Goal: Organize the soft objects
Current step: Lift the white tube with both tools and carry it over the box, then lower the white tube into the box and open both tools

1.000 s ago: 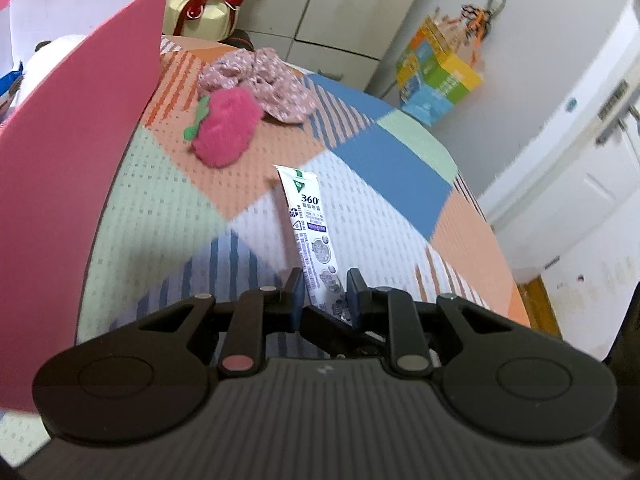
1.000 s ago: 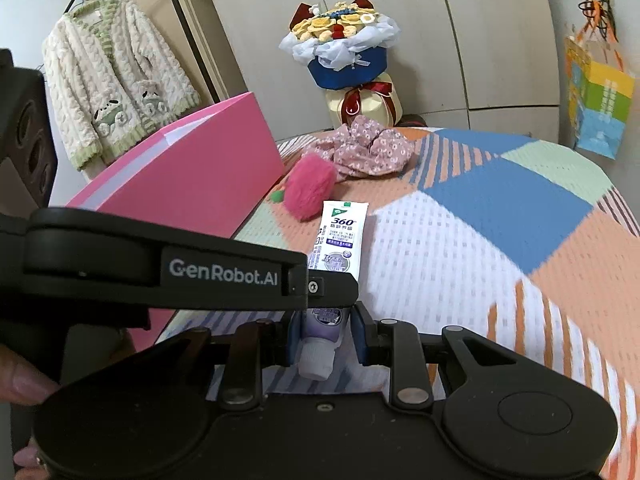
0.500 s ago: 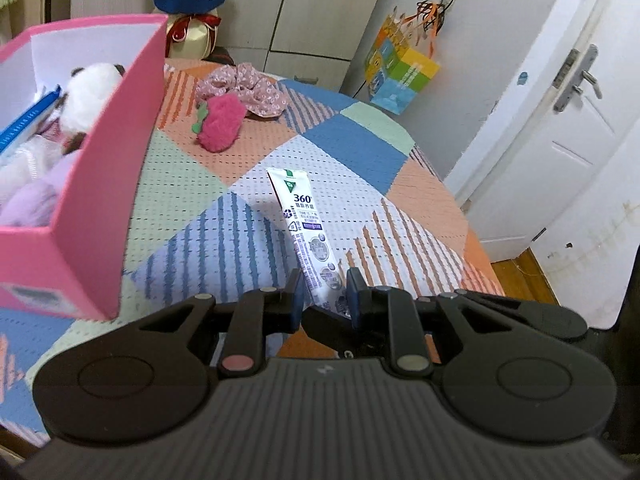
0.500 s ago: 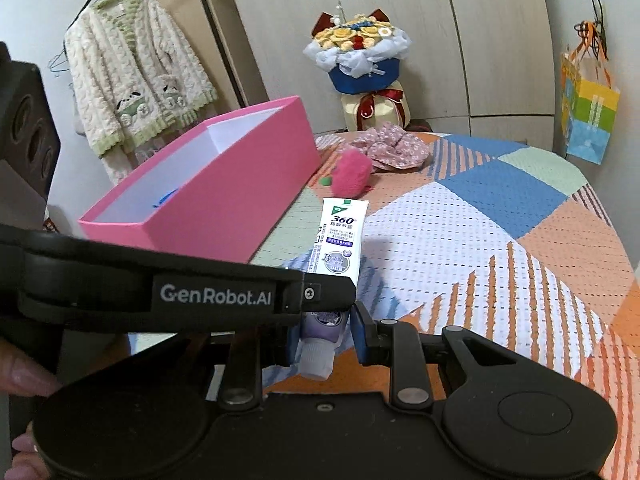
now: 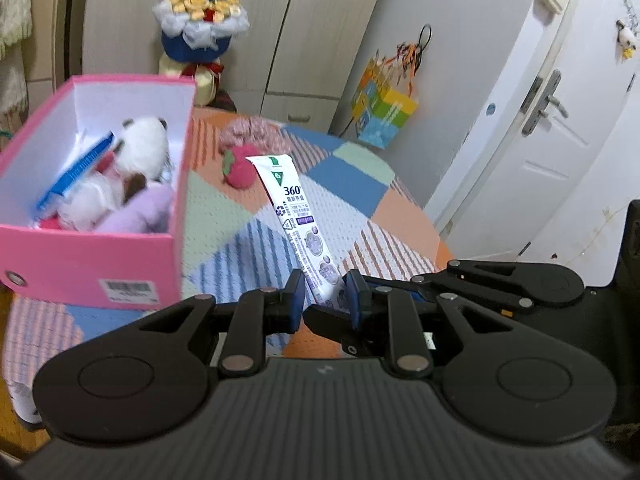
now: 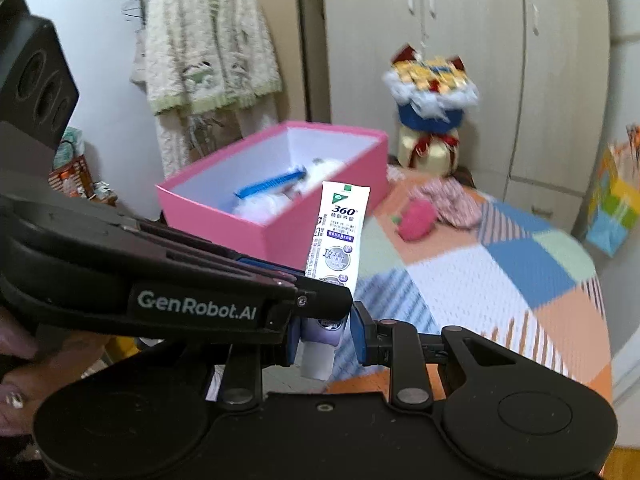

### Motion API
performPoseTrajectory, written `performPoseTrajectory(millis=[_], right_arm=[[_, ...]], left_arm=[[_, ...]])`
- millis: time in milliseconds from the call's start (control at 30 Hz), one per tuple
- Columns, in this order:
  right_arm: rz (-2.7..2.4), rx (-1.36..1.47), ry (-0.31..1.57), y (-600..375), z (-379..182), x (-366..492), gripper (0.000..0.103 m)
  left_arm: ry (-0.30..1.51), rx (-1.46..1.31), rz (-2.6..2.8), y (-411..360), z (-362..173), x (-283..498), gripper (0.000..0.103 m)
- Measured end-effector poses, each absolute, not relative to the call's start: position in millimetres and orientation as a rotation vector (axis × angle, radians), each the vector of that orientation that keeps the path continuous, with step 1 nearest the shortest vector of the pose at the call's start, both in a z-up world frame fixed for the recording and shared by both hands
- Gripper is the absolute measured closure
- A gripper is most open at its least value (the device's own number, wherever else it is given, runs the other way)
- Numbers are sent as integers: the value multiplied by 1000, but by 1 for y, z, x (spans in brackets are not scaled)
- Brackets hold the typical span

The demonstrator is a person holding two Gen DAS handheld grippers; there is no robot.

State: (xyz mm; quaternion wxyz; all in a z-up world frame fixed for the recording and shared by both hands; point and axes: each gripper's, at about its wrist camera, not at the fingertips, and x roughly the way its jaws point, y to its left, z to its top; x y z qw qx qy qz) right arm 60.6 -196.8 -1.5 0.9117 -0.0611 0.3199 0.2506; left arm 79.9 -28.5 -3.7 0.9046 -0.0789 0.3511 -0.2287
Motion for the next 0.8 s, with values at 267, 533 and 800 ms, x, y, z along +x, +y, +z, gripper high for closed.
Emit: performPoseTrajectory(millis=[267,533,800], right_arm=[[578,-120,596,-162,29,74,73],[662,-53,596,-120,33,125,73],[752,89,657,-91,16,174,75]], left_arm=[[627,-208,-447,18,26,83,82],[592,-197,-313,56,31,120,82],[642,-249,-294,91,14,179,82]])
